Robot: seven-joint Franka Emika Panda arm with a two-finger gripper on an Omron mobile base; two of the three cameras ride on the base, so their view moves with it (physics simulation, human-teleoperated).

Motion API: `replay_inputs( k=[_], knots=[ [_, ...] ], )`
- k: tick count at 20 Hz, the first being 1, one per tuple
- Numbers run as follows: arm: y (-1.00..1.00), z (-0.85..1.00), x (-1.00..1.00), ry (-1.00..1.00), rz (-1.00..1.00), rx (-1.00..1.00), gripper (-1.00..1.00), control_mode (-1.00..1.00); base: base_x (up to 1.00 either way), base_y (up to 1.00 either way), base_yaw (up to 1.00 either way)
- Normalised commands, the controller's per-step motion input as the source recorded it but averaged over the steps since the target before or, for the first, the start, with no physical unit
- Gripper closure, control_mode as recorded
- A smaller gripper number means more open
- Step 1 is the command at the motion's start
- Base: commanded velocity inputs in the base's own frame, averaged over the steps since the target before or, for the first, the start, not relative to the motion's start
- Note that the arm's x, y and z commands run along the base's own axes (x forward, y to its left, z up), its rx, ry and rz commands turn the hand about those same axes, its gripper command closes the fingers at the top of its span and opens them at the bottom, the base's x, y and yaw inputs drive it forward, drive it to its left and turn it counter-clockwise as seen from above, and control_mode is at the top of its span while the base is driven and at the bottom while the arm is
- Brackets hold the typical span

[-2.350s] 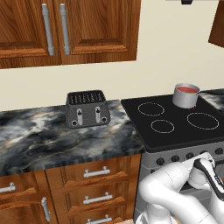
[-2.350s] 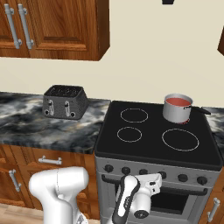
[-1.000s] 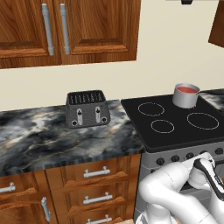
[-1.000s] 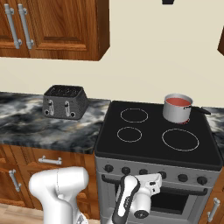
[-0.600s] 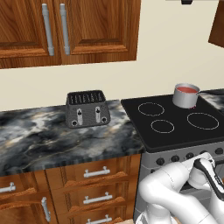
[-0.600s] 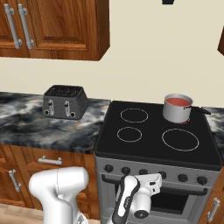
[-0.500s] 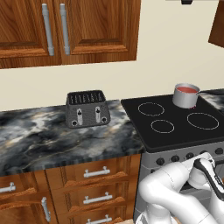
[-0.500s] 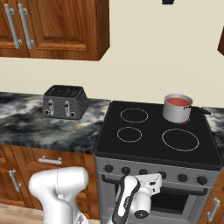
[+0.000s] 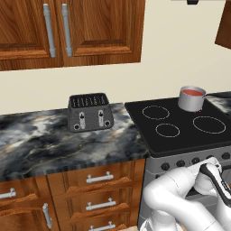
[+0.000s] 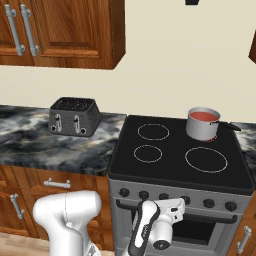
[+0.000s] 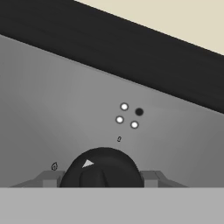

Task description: Wait until the marinara sauce is simmered to a deep red color and then turn off the stove.

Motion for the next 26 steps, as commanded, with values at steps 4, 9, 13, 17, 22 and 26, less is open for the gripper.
replay_inputs(
  k=[4,9,13,17,22,26],
  knots=[
    [0.0,0.0,0.0,0.0,0.0,0.0,1.0,-1.0,0.0,0.0,0.0],
    [0.0,0.0,0.0,0.0,0.0,0.0,1.0,-1.0,0.0,0.0,0.0],
    [0.0,0.0,0.0,0.0,0.0,0.0,1.0,-1.0,0.0,0.0,0.0],
    [0.0,0.0,0.0,0.0,0.0,0.0,1.0,-1.0,0.0,0.0,0.0],
    [0.0,0.0,0.0,0.0,0.0,0.0,1.0,-1.0,0.0,0.0,0.0],
    [0.0,0.0,0.0,0.0,0.0,0.0,1.0,-1.0,0.0,0.0,0.0]
  ],
)
